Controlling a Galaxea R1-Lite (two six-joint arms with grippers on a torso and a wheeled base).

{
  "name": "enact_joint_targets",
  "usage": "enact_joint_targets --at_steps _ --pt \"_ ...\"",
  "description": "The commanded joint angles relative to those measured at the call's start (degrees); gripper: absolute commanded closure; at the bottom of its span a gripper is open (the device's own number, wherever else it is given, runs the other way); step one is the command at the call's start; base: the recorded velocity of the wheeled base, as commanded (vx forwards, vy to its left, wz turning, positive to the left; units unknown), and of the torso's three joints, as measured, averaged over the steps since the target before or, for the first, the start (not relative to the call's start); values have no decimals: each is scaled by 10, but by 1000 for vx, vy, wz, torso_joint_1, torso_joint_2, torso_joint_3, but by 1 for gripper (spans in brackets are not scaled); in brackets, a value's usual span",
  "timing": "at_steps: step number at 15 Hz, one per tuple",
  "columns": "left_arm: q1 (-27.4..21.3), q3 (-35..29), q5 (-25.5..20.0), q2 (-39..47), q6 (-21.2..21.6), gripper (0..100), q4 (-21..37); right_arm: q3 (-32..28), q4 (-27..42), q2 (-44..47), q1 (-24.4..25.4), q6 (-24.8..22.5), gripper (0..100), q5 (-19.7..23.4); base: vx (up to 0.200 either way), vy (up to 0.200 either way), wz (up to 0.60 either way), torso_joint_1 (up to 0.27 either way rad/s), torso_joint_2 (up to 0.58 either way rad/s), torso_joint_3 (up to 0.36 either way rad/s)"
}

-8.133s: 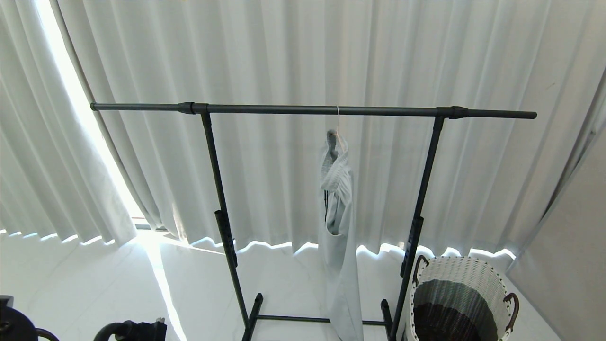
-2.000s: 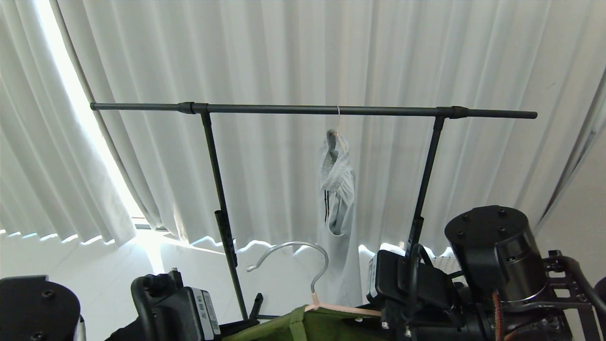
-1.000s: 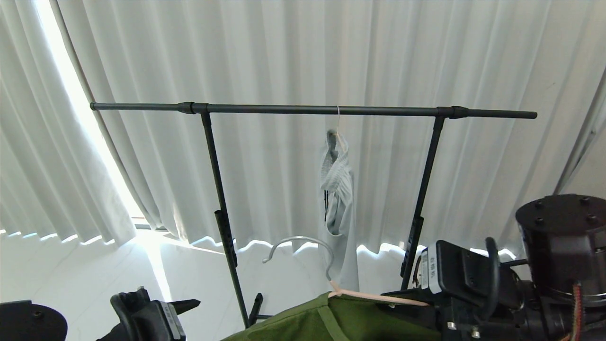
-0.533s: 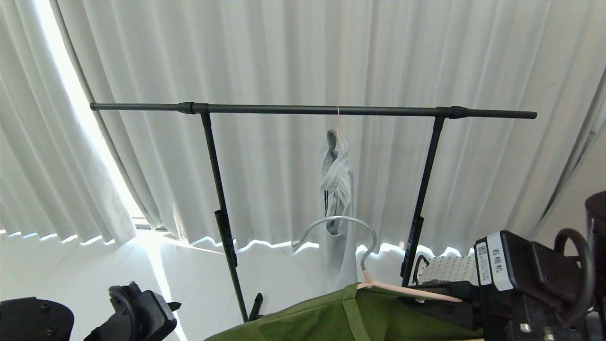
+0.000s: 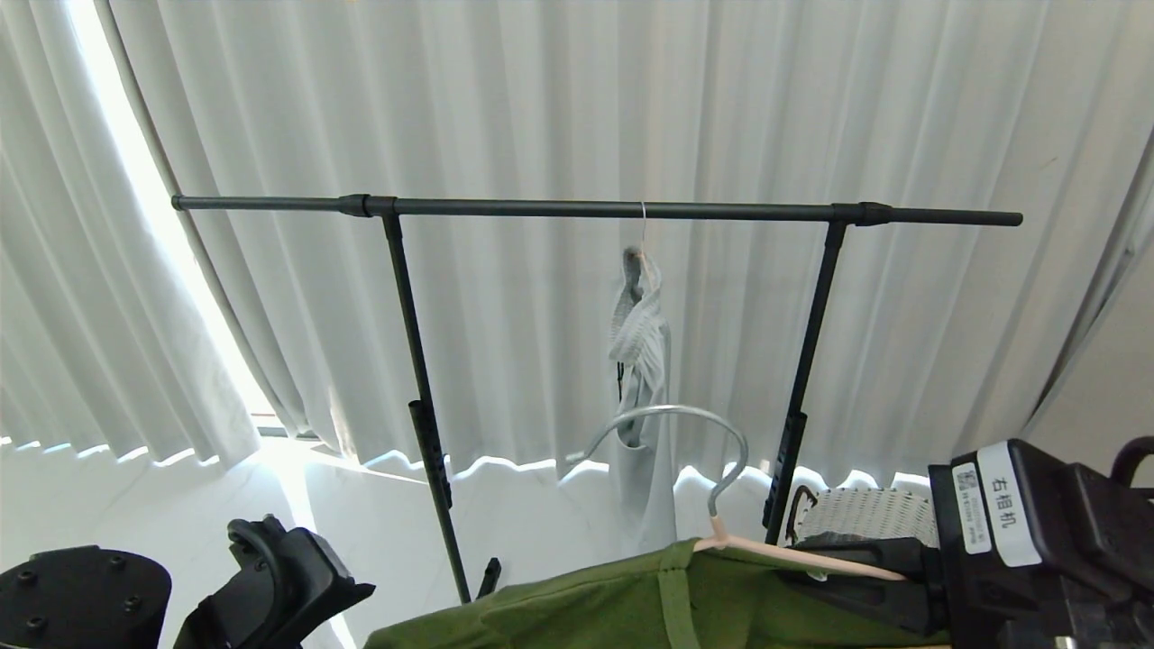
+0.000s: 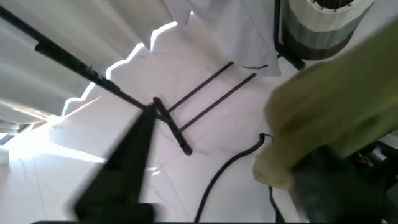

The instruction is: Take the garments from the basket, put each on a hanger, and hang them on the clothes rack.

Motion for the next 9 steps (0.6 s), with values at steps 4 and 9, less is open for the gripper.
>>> enact_joint_targets --at_steps 4,9 --pt "89 16 2 -1 8 100 0 6 1 -18 -52 0 100 1 0 0 0 0 0 0" --pt "88 5 1 1 42 0 0 5 0 -18 -66 1 100 -1 0 0 0 0 0 0"
